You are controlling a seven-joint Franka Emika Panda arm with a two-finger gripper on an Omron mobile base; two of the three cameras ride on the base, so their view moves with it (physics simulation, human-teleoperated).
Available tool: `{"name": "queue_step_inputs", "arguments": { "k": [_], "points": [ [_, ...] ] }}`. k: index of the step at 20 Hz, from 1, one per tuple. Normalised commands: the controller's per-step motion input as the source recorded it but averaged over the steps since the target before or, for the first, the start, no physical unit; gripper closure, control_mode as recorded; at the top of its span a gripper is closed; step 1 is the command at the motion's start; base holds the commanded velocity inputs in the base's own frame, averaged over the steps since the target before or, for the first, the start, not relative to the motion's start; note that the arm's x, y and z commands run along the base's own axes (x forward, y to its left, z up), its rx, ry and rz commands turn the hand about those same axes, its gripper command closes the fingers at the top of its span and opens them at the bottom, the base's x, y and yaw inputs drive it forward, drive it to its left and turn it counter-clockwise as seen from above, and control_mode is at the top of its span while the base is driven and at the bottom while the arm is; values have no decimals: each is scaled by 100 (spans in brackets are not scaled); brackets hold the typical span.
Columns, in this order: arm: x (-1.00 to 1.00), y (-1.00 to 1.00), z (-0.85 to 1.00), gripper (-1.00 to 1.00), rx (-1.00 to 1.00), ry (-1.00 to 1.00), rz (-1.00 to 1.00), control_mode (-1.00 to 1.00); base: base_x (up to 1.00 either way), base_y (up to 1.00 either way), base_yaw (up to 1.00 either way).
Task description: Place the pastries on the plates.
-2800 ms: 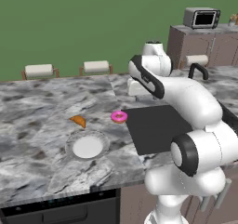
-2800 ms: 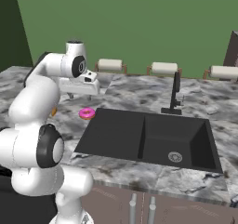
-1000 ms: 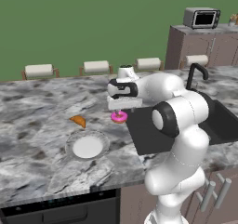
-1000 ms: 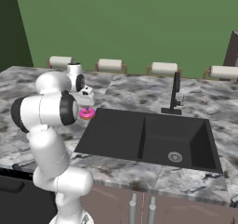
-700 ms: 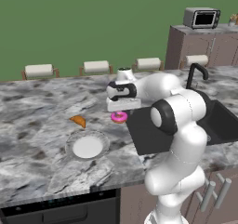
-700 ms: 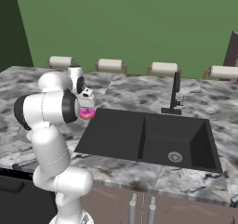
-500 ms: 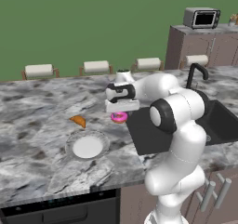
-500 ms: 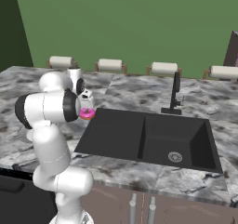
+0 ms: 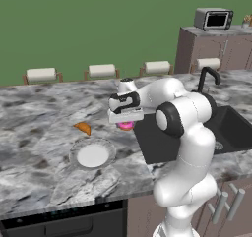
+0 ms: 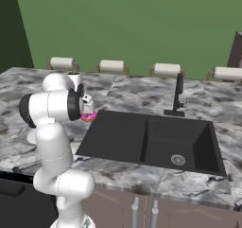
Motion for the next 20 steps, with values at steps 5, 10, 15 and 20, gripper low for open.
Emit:
{"name": "queue_step_inputs", "arguments": {
  "k": [5, 10, 15, 20],
  "points": [
    [10, 1, 0, -100, 0, 0, 0, -100, 0, 0, 0],
    [12, 0, 0, -100, 0, 0, 0, -100, 0, 0, 0],
    [24, 0, 0, -100, 0, 0, 0, -100, 0, 0, 0],
    [27, 1, 0, -100, 0, 0, 0, -100, 0, 0, 0]
  ]
}}
